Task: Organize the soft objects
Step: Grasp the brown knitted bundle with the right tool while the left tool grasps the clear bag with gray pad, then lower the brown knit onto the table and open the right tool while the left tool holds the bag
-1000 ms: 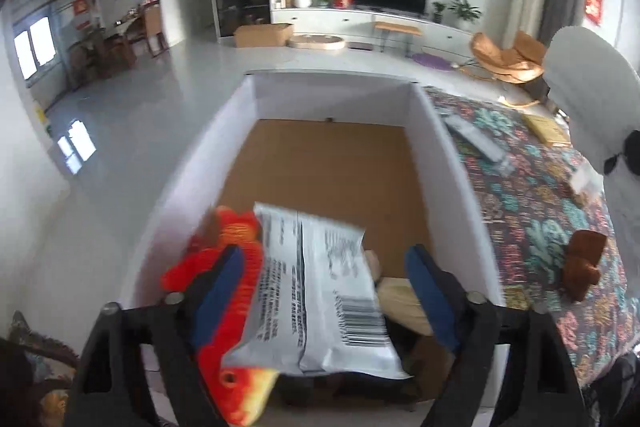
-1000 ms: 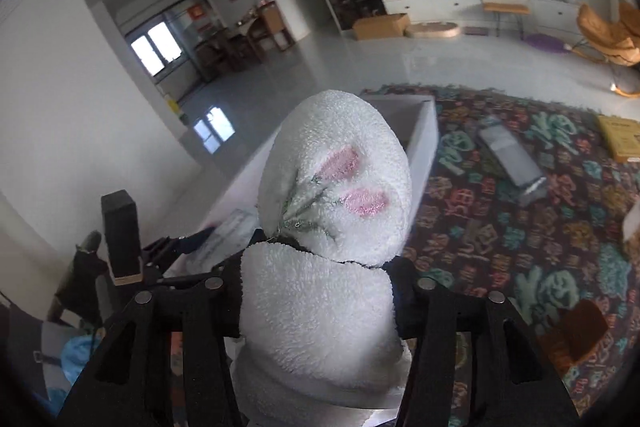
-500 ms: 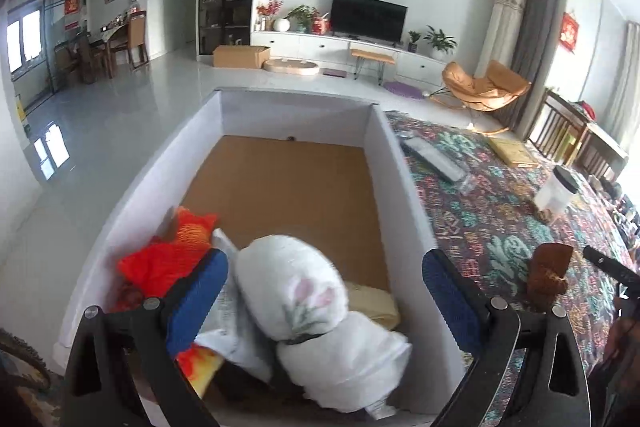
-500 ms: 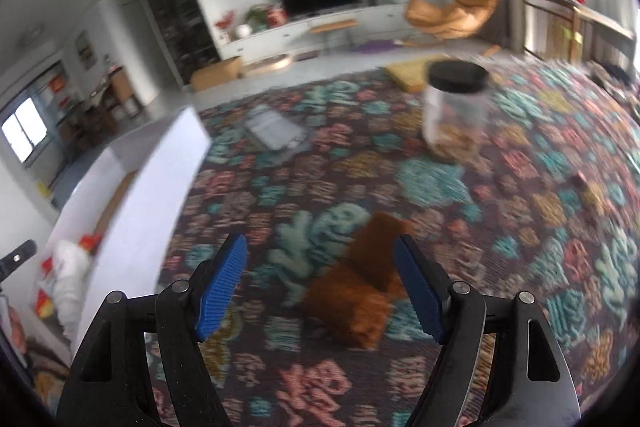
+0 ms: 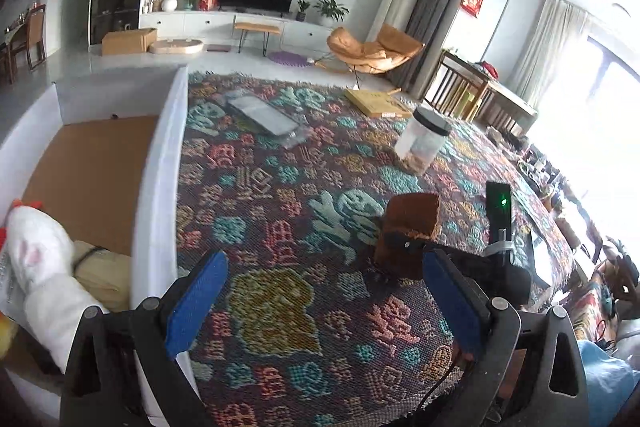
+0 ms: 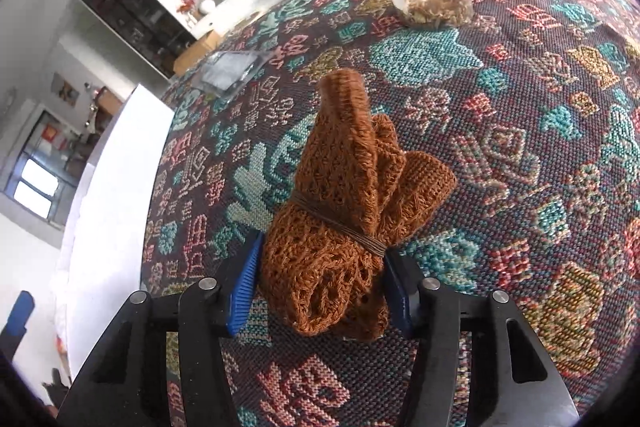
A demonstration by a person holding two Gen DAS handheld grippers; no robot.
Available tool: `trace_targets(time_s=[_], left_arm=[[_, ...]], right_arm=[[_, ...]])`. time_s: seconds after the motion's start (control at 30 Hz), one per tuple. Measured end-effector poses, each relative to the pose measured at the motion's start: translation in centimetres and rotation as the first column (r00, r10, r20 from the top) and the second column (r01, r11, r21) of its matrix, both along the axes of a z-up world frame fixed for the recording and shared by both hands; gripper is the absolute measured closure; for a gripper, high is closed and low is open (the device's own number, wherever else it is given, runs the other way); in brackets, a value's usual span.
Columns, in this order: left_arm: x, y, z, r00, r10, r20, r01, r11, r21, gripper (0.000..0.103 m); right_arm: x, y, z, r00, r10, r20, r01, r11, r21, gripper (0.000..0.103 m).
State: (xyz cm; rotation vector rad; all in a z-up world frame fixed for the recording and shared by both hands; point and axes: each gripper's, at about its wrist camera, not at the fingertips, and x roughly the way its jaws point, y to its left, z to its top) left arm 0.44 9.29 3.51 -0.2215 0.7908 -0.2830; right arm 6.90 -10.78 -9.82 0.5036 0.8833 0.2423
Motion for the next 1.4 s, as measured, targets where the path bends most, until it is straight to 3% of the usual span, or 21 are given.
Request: trace_targets(time_s=[0.13,0.2,0.33,0.4,0.47,0.53,0.6,0.7,0.8,0.9,1.0,1.1,1.13,1.27,1.4], left_arm=[[3.8,-2.3,-2.8,0.997,0.042,-0.065,-0.045,0.998,-0.035,0.005],[7.7,-2.9,-3.5,0.993,0.096,-0.072,-0.1,0.994,-0.05,0.005],[19.2,-2.2,-5.0,0.969,0.216,-0.118,-0.226,0.971,-0.079,0.005],[25.4,-1.3,-6.3,0.955,0.243,-0.168,-0.258,0.964,-0.069,0.005],[30.9,-0.1,-7.7,0.937,0.249,-0.245,-0.272,0.96,-0.066,0.006],[35.2,0.8,-8.9,0.907,0.287,-0.307,-0.309,0.951,-0.027,0.007],[37.8,1.3,-9.6,0.888,0.338,-0.311,-0.352,0.936,0.012,0.007],[40.1,0.6,-10.7,0.88,0.378,-0.288,-0.369,0.925,0.086,0.007],[42.1,-0.7,-12.2,0.878,0.389,-0.28,-0.34,0.917,0.207,0.006],[42.7,-1.2,-13.2,0.889,0.39,-0.239,-0.312,0.899,0.306,0.0],[42.0,-1.2,-13.4,0.918,0.346,-0.194,-0.275,0.907,0.317,0.0],[40.4,-1.4,-12.8,0.942,0.293,-0.162,-0.232,0.92,0.316,0.015],[39.7,-1.7,-12.6,0.948,0.272,-0.165,-0.214,0.929,0.302,0.016],[34.1,-5.9,-12.6,0.986,0.088,-0.141,-0.045,0.958,0.282,0.016],[25.6,-10.6,-12.6,0.99,-0.081,-0.115,0.11,0.953,0.282,0.016]], right_arm=[[-1.7,-5.2,0.7,0.991,-0.091,0.102,0.093,0.995,-0.02,0.046],[-2.0,-8.0,0.5,0.981,-0.136,0.137,0.146,0.987,-0.068,0.046],[-2.1,-11.9,-0.9,0.97,-0.19,0.153,0.206,0.974,-0.098,0.046],[-2.4,-13.1,-1.5,0.968,-0.203,0.149,0.21,0.977,-0.035,0.045],[-2.3,-12.9,-1.5,0.969,-0.194,0.156,0.204,0.978,-0.052,0.044],[-1.9,-12.5,-1.5,0.971,-0.183,0.157,0.196,0.978,-0.069,0.043],[-1.5,-12.7,-1.7,0.972,-0.18,0.152,0.19,0.98,-0.057,0.042],[-1.1,-13.1,-2.2,0.976,-0.174,0.128,0.175,0.985,0.003,0.042],[-1.0,-12.7,-2.1,0.977,-0.171,0.129,0.172,0.985,-0.002,0.042],[-0.9,-12.5,-2.0,0.977,-0.171,0.131,0.173,0.985,-0.008,0.041],[-0.8,-12.4,-2.0,0.976,-0.172,0.134,0.175,0.984,-0.013,0.041],[-0.8,-12.2,-1.9,0.976,-0.17,0.138,0.175,0.984,-0.028,0.042],[-0.8,-12.2,-1.8,0.976,-0.17,0.138,0.176,0.984,-0.03,0.043],[-0.8,-12.4,-1.8,0.977,-0.168,0.135,0.173,0.985,-0.021,0.044],[0.5,-13.7,-1.4,0.981,-0.161,0.11,0.163,0.987,-0.011,0.044]])
